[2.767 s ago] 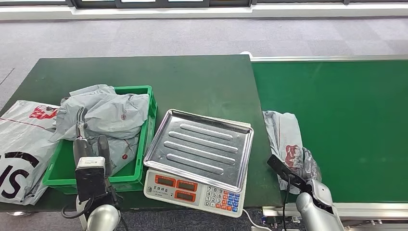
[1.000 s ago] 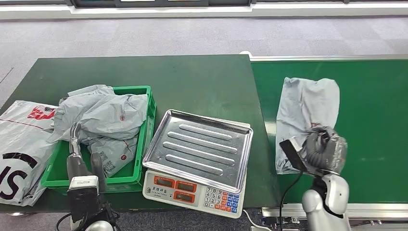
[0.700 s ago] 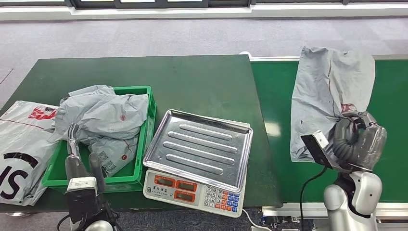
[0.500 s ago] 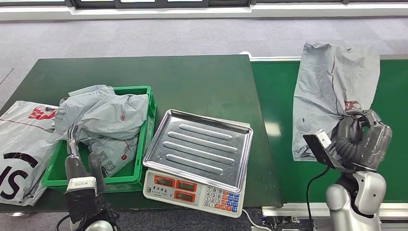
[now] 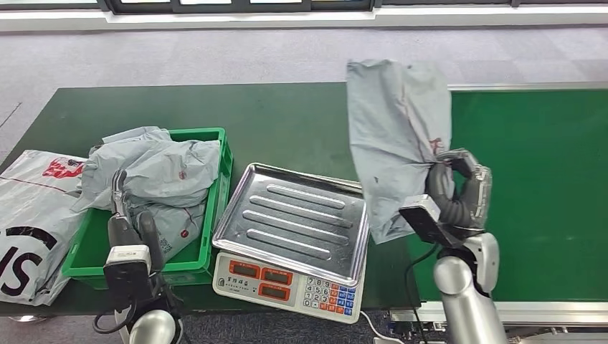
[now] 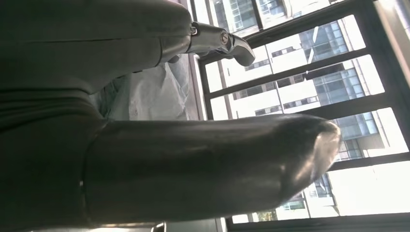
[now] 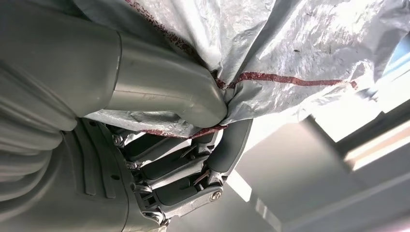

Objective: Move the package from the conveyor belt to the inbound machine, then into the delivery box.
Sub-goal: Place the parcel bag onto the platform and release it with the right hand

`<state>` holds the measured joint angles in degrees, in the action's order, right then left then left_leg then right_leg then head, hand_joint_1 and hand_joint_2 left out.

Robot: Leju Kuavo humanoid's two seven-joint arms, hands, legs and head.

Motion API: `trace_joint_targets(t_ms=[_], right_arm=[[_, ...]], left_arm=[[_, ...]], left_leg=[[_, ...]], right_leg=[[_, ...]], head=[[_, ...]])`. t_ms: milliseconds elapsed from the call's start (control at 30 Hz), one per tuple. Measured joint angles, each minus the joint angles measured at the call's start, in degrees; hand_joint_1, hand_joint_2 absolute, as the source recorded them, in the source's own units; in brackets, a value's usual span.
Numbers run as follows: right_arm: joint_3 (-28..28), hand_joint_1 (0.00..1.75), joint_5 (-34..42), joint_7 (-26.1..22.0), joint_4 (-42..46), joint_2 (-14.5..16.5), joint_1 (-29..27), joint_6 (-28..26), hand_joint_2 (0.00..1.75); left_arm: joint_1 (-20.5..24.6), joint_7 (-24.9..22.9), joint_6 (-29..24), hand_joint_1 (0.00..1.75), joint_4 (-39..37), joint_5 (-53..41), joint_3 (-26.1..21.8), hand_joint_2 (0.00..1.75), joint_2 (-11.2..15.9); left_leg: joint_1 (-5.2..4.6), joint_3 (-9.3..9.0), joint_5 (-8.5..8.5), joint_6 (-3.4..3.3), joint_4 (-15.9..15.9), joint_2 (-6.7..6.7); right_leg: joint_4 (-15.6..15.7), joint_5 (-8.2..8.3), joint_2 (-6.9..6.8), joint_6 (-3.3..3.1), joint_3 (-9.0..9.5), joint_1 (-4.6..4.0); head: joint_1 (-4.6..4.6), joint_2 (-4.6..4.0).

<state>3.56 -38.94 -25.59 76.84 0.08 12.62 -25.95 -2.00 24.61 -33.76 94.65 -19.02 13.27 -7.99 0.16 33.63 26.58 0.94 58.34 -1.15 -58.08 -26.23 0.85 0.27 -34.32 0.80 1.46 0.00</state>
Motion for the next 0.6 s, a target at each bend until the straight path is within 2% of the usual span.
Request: trace_joint_targets(t_ms=[100,233,400,600], right_arm=[[4.5,1.75,3.6,-2.9,-4.4,3.4,1.7,1.4,1.75],[9.5,1.75,4.7,-2.8,-7.5,6.4,3.1,4.0,1.75],[13.4,1.75,2.2,0.3,-10.4,8.4,3.7,5.1,1.75],[14.4,1.75,1.6,1.4,-12.9,9.6,3.9,6.0,1.75]], left_arm=[[1.9,0.4,1.3,0.00,-1.8,2.0,0.0,0.00,-0.4],[3.3,0.6,2.5,0.00,-3.5,3.6,0.0,0.00,-0.6],[3.8,0.6,2.7,0.00,-4.5,3.9,0.0,0.00,-1.0],[3.9,0.2,2.8,0.00,-4.7,3.9,0.0,0.00,-1.2]], left_leg=[[0.04,0.01,-0.05,0.06,0.0,-0.07],[0.05,0.02,-0.04,0.06,0.0,-0.06],[0.03,0.07,-0.03,0.05,0.0,-0.09],[0.01,0.07,-0.03,0.04,0.0,-0.09]], right_leg=[[0.0,0.01,-0.03,-0.02,-0.01,-0.03],[0.0,0.01,-0.02,-0.03,-0.03,-0.02],[0.0,0.00,-0.03,-0.02,-0.05,0.00],[0.0,0.01,-0.03,-0.01,-0.05,0.02]], head=[[0.00,0.00],[0.00,0.00],[0.00,0.00],[0.00,0.00]])
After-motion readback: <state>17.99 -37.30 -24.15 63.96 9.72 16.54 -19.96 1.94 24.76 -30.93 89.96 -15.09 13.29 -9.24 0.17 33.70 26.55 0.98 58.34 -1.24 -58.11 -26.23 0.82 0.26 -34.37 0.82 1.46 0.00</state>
